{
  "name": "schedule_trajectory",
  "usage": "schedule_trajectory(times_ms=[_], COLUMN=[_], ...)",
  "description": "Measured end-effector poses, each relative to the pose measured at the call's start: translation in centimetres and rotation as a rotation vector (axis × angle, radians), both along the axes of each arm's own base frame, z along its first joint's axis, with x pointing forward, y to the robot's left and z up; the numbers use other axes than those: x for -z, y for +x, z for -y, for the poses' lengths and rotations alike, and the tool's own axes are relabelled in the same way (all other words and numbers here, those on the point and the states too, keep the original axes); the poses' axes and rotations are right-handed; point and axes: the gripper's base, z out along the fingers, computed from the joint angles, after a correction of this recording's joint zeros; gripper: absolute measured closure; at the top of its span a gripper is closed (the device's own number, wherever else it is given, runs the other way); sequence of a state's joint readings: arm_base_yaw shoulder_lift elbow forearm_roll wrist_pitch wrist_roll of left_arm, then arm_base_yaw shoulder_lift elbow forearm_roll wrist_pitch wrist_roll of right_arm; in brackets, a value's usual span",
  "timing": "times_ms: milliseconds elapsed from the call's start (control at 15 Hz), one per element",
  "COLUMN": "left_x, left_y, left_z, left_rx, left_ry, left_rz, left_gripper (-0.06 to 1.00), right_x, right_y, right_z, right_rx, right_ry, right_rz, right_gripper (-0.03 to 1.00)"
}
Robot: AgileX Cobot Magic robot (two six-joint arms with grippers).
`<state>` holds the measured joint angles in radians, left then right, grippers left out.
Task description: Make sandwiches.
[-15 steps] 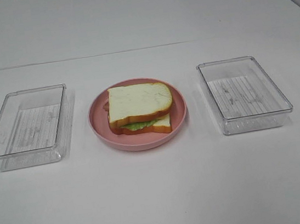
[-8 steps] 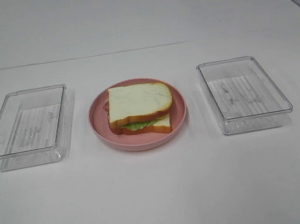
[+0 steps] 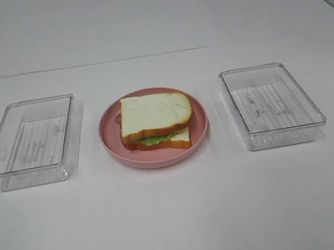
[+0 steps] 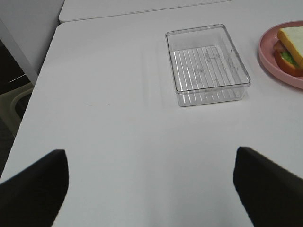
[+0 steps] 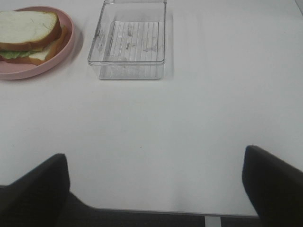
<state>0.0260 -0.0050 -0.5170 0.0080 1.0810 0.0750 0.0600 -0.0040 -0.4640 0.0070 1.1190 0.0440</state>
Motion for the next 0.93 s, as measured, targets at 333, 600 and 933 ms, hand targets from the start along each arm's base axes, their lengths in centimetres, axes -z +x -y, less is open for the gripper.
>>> schedule_trajectory(times_ms=[333, 600, 933], left_x=[0.0, 0.0, 0.0], left_y=[0.0, 0.0, 0.0], left_z=[0.0, 0.0, 0.0], left_rx=[0.0, 0.0, 0.0], left_ry=[0.0, 0.0, 0.0], left_rz=[0.0, 0.0, 0.0], left_gripper=[0.08, 0.08, 0.08], right_x=[0.25, 0.27, 0.27], right_y=[0.11, 0.13, 0.13], right_z=[0.0, -0.01, -0.01], right_rx=[-0.002, -0.002, -0.002], right_ry=[0.0, 0.0, 0.0], right_rz=[-0.007, -0.007, -0.007], right_gripper=[0.02, 0.02, 0.02])
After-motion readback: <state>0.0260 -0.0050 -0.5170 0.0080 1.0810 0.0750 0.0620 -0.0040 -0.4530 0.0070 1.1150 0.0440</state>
